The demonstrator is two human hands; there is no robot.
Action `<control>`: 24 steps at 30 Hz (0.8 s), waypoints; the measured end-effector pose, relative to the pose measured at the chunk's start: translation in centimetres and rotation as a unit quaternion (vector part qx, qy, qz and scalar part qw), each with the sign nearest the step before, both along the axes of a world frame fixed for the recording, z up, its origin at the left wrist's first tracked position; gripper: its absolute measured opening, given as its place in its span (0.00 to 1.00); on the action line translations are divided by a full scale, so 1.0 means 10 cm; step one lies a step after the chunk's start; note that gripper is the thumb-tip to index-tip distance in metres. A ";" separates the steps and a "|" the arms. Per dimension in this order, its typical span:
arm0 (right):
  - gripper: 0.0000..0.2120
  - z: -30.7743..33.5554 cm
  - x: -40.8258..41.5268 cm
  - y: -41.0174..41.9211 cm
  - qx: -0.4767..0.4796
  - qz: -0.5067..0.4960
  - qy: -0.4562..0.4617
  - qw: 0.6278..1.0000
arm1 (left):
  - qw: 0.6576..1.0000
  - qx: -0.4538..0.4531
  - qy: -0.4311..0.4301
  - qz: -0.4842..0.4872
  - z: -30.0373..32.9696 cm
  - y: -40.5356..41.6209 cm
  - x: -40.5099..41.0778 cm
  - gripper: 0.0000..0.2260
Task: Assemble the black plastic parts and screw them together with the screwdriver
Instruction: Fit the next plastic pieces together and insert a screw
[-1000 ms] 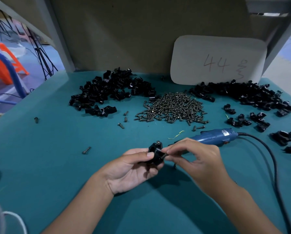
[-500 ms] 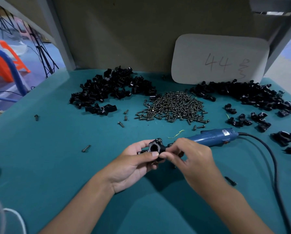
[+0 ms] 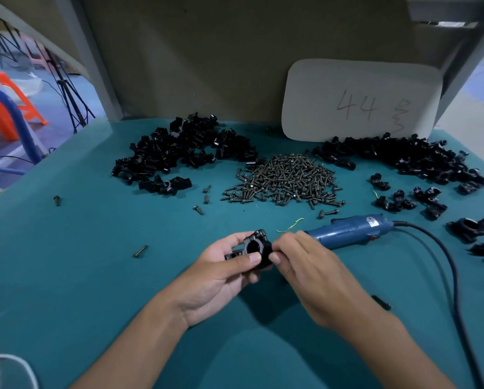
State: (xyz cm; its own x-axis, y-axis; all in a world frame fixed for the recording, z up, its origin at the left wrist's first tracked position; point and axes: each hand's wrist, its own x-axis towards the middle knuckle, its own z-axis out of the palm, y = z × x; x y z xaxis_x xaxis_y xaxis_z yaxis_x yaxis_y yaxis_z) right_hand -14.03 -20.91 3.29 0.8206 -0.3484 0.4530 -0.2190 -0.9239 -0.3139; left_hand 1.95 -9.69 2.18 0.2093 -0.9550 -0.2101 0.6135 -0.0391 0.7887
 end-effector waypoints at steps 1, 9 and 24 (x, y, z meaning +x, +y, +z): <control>0.17 0.01 0.00 0.01 -0.033 -0.012 -0.001 0.999 | 1.000 0.003 -0.007 -0.003 -0.01 0.00 -0.01 0.24; 0.17 0.08 -0.04 0.06 -0.031 -0.074 0.047 0.996 | 0.999 0.025 -0.035 -0.006 -0.02 -0.01 0.01 0.23; 0.12 0.15 -0.06 0.08 -0.023 -0.073 0.090 0.993 | 1.000 -0.023 -0.008 -0.005 -0.08 -0.03 0.00 0.25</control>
